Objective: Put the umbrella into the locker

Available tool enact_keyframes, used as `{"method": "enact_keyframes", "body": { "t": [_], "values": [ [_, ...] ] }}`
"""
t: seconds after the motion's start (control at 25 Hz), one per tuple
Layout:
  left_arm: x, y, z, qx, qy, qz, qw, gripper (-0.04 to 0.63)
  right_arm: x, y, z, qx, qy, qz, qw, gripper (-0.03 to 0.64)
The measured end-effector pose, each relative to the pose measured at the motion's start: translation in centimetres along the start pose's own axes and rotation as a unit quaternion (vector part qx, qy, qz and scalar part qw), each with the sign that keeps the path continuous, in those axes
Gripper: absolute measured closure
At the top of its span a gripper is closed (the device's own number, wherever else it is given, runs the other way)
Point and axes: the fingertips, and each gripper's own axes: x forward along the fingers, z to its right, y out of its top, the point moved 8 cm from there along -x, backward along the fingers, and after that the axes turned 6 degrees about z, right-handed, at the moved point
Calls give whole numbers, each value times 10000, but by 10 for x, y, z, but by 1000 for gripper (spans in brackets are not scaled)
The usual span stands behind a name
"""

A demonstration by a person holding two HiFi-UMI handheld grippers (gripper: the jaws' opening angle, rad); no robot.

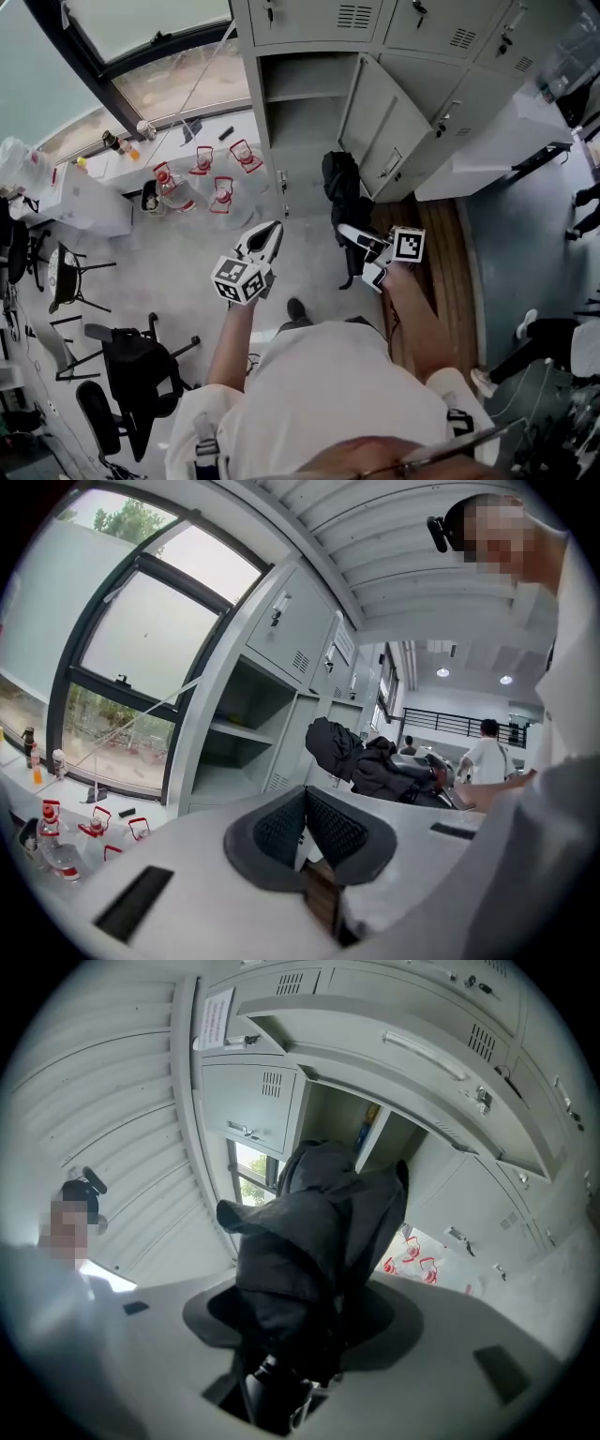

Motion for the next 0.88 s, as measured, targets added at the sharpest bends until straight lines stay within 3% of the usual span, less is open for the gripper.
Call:
{"method": "enact_keyframes", "body": {
  "t": [0.36, 0.52, 0.88],
  "values": [
    [13, 13, -34, -94, -320, 15, 9994, 591, 24, 12, 0, -231, -180, 321, 9991, 364],
    [23, 14, -50, -125, -287, 14, 9995, 591, 39, 25, 7, -266, -297, 463, 9981, 364],
    [59, 29, -80, -33, -106, -97, 9999, 591, 87, 68, 36, -750, -574, 266, 9952, 365]
  ]
}}
